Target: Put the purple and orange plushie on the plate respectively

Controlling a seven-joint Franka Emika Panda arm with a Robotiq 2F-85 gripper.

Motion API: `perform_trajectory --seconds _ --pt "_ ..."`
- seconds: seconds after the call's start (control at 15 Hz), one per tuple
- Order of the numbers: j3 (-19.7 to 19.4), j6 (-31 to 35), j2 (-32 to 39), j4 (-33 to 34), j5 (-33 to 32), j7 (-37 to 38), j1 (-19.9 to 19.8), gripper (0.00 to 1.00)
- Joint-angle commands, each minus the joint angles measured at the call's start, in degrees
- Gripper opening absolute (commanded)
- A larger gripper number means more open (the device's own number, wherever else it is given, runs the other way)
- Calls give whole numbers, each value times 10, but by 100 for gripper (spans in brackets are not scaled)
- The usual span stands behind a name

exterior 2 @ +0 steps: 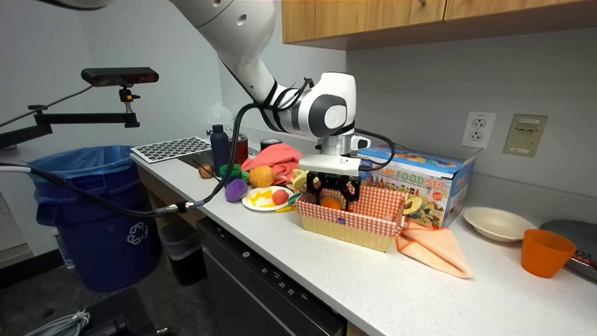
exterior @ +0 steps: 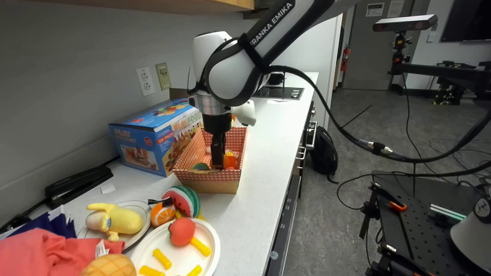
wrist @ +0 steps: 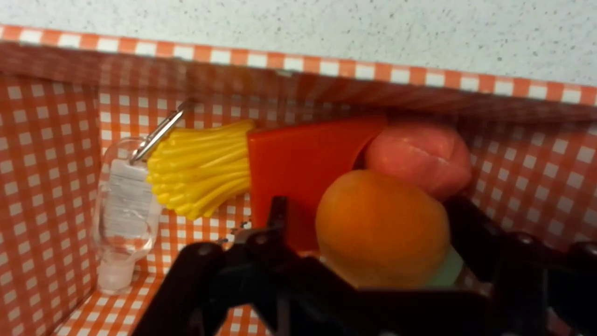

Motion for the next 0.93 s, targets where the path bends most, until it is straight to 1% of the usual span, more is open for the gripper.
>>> perform_trajectory --seconds 0.0,0.07,0.2,0.47,0.6,0.87 --pt "5 5 37 45 -5 11 -7 56" --pt "5 4 38 49 -5 12 -7 47" --pt "1 -5 30 50 -12 19 -4 31" --pt "-8 -32 -16 37 -33 39 6 5" --pt "-4 -48 -47 31 -44 46 13 0" --pt "20 -72 -108 18 -39 43 28 0"
